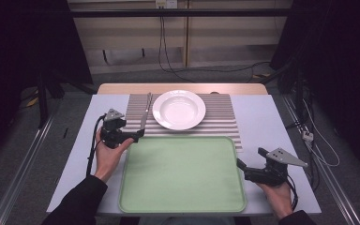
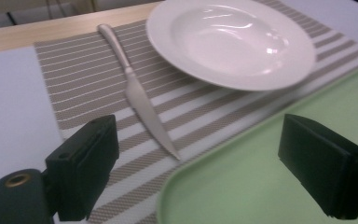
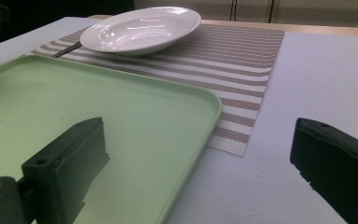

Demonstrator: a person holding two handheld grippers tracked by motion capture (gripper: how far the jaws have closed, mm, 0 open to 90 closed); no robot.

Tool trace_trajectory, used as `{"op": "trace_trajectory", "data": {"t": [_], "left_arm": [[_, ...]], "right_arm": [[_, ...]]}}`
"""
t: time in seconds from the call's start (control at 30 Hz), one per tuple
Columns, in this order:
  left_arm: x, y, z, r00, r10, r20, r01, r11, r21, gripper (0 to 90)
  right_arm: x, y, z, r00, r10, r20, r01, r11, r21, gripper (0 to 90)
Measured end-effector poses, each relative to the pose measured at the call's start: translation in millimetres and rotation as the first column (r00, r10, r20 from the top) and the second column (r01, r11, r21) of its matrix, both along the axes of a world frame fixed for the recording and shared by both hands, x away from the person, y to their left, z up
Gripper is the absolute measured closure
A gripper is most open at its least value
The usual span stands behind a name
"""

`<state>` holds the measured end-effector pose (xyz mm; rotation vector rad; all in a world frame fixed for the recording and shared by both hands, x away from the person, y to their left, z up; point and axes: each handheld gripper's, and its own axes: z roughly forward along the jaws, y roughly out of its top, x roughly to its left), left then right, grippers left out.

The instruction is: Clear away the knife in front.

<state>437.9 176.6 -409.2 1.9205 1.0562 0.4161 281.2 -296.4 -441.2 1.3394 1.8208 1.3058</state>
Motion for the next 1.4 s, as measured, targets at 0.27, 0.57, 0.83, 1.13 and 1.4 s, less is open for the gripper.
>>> {"op": "trace_trajectory", "data": {"t": [0.27,0.57,0.83,1.13,1.4], "left_arm": [[25.1,-4.1,2.9,0.9994,0.032,0.009,-0.033,0.9986,0.041,11.3],[56.5,-15.5,0.4,0.9976,0.064,0.026,-0.065,0.9966,0.051,11.5],[90.2,-26.4,-7.9,0.9971,0.072,-0.024,-0.070,0.9943,0.080,14.8],[123.3,-32.9,-18.9,0.9932,0.101,-0.058,-0.094,0.9886,0.118,25.4],[148.9,-39.0,-29.9,0.9860,0.142,-0.088,-0.125,0.9769,0.173,41.3]], "right_arm": [[0.3,0.7,0.1,1.0000,0.008,0.001,-0.008,1.000,-0.009,3.5],[0.7,1.8,-0.5,0.9998,0.018,0.002,-0.018,1.000,-0.018,3.5],[1.5,1.0,-1.4,0.9998,0.018,-0.003,-0.018,1.000,-0.013,3.4],[1.9,1.8,-1.4,0.9998,0.019,-0.006,-0.019,1.000,-0.009,3.4],[2.6,1.7,-1.6,0.9998,0.020,-0.008,-0.020,1.000,-0.006,3.5]]}}
